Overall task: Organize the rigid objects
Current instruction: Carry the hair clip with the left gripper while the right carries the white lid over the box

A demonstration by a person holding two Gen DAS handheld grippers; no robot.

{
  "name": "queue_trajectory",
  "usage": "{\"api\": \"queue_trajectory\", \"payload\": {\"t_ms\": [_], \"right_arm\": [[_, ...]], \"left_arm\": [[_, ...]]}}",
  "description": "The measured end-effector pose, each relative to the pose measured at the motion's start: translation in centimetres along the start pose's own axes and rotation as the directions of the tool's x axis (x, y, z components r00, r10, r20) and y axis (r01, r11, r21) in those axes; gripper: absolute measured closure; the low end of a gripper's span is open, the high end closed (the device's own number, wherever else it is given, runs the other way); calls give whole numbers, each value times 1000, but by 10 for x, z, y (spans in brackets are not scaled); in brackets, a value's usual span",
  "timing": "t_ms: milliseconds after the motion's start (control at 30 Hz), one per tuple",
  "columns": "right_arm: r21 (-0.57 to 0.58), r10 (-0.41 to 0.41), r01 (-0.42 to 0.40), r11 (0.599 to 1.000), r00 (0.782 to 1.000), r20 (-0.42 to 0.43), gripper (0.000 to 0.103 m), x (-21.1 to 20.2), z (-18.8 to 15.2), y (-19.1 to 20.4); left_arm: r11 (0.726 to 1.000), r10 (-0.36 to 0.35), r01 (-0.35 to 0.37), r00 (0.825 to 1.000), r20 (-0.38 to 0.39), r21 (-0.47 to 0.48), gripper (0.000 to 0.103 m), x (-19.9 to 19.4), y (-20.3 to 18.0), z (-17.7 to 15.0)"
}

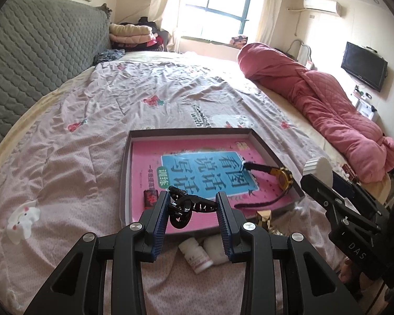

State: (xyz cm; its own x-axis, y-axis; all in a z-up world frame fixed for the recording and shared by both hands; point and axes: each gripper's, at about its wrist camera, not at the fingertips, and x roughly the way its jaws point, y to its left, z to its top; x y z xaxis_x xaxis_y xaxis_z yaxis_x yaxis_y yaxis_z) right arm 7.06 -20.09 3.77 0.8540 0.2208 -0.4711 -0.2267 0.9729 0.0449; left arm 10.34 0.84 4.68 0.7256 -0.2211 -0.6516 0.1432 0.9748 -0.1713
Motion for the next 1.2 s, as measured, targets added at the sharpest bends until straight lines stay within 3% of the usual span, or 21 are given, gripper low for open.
{"api": "queue_trajectory", "payload": {"t_ms": [1200], "right_arm": [[30, -16, 16, 999, 1000, -6, 52, 54, 18, -27]], "left_arm": [[999, 39, -41, 999, -35, -34, 66, 62, 10, 37]]}}
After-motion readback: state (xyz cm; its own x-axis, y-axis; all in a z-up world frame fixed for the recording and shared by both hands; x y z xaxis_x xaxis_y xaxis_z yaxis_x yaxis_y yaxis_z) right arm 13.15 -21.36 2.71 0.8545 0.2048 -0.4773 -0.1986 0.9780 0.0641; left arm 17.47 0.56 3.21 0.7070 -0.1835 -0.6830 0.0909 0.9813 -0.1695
